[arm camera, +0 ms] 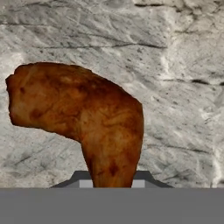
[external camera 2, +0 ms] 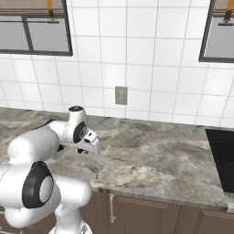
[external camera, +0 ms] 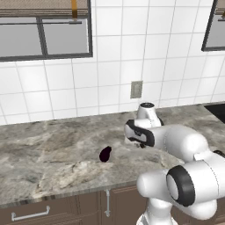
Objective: Open the fridge, remove the kiwi, eggplant, and chicken drumstick, and place them on any counter.
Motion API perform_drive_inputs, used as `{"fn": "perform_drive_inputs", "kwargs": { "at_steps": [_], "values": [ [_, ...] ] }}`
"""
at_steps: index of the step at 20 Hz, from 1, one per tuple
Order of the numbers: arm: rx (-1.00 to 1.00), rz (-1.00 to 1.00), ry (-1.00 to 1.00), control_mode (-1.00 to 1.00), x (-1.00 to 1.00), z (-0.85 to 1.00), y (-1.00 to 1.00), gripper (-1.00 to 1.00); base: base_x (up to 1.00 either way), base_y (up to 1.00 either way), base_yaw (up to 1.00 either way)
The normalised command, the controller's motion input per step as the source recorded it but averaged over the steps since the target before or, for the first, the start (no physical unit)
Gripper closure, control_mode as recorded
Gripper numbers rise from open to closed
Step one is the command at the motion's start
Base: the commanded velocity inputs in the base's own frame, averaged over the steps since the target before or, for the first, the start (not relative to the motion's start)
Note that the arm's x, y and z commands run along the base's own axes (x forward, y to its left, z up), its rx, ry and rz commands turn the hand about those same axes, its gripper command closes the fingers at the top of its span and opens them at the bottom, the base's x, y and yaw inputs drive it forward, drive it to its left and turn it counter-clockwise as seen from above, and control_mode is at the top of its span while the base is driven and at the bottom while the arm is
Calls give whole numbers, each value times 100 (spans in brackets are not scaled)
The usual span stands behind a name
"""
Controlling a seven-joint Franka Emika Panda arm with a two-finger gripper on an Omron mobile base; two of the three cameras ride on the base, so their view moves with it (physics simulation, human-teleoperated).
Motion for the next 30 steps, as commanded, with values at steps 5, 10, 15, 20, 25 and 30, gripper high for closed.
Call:
{"fn": "perform_drive_inputs", "kwargs": {
  "at_steps": [5, 10, 15, 20, 25, 30],
  "values": [
    [0, 0, 11, -100, 8, -9, 0, 100, 0, 0, 0],
    [0, 0, 2, -100, 0, -24, 0, -100, 0, 0, 0],
    [0, 0, -1, -100, -4, -27, 0, -100, 0, 0, 0],
    [0, 0, -5, -100, -20, 14, 0, -100, 0, 0, 0],
    [-1, 0, -13, -100, -34, 90, 0, -100, 0, 0, 0],
    [0, 0, -15, -100, -38, 100, 0, -100, 0, 0, 0]
  ]
}}
